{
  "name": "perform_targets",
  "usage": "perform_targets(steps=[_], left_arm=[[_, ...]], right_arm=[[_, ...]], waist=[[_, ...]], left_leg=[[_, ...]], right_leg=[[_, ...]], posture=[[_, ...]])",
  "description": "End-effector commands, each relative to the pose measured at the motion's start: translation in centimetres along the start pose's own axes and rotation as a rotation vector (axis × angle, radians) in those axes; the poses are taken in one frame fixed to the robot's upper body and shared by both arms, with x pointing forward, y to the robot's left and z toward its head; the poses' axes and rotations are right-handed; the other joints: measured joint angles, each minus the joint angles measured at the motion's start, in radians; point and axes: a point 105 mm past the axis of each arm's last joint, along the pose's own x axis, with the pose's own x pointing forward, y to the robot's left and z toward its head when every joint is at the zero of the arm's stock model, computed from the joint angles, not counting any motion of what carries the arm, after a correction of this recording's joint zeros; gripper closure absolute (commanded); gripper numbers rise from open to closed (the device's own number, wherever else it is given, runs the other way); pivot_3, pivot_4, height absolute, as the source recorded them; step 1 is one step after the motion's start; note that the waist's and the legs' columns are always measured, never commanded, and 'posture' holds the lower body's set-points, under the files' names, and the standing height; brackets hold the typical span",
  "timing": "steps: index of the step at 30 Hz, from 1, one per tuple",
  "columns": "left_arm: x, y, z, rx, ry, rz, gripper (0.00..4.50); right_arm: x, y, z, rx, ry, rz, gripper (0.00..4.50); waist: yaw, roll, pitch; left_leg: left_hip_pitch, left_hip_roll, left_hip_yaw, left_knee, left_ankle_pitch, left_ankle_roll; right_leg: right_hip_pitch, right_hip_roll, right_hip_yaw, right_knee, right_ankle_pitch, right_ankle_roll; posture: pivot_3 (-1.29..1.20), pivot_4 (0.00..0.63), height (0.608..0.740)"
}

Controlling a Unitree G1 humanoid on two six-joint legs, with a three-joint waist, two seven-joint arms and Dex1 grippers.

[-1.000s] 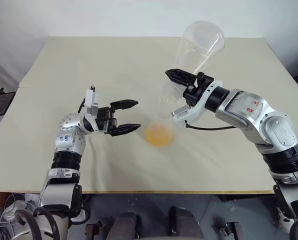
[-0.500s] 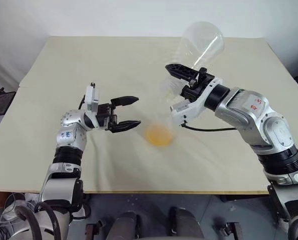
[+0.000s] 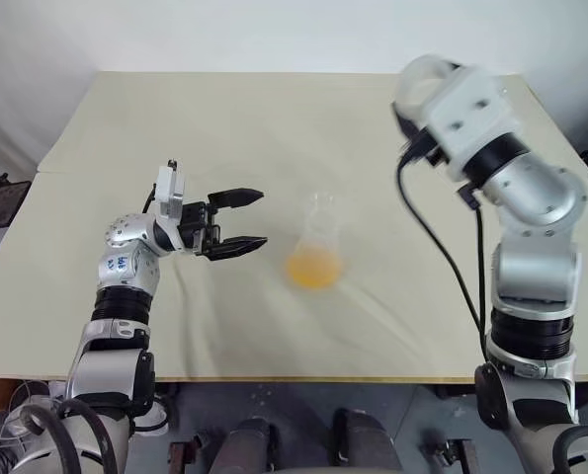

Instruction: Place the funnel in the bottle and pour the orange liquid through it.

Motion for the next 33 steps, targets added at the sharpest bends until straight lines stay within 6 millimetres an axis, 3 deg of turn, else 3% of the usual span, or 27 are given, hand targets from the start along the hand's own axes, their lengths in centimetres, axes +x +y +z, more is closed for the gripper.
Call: perform_targets(steps=[1,9,13,22,28,33], left_arm=[[0.0,-0.2,1.3,0.044,0.007,-0.022,0.0],[-0.6,-1.0,1.3,0.02,0.033,-0.024,0.0],[-0.7,-1.2,1.6,0.017,0.039,-0.022,0.0],[-0.8,-1.5,1.6,0.007,0.051,-0.019,0.0],[-0.4,-1.2,1.3,0.007,0.043,-0.008,0.0],[0.0,-1.2,0.9,0.002,0.035,-0.005,0.0]], right_arm=[[-1.5,-2.9,-2.6,0.238,0.015,-0.066,1.99],[-4.4,-4.5,-10.4,0.486,0.126,-0.154,1.99],[-4.9,-4.9,-11.9,0.523,0.136,-0.179,1.99],[-5.1,-4.5,-13.2,0.532,0.162,-0.166,1.99],[-5.3,-4.5,-13.2,0.521,0.176,-0.166,0.02],[-5.6,-5.0,-13.0,0.509,0.177,-0.17,0.02]], waist=[[0.0,0.0,0.0],[-0.007,0.0,0.0],[-0.01,0.001,0.001],[-0.008,0.001,0.001],[-0.003,0.001,0.001],[-0.003,0.001,0.001]], left_leg=[[0.0,-0.001,0.0,0.0,0.0,0.0],[0.001,0.0,0.002,-0.002,0.0,0.0],[0.001,0.0,0.003,-0.002,0.0,0.0],[0.001,0.0,0.002,-0.001,0.0,0.0],[0.001,0.0,0.003,-0.001,0.0,0.0],[0.001,0.0,0.003,-0.001,0.0,0.0]], right_leg=[[0.0,-0.001,0.0,0.0,0.0,0.0],[0.0,-0.001,0.001,0.0,0.0,0.0],[0.0,-0.001,0.001,0.0,0.0,0.0],[0.0,-0.001,0.001,0.0,0.0,0.0],[0.0,-0.001,0.001,0.0,0.0,0.0],[0.0,-0.001,0.001,0.0,0.0,0.0]], posture=[[0.0,0.15,0.74],[0.0,0.15,0.74],[0.0,0.15,0.74],[0.0,0.15,0.74],[0.0,0.15,0.74],[0.0,0.15,0.74]])
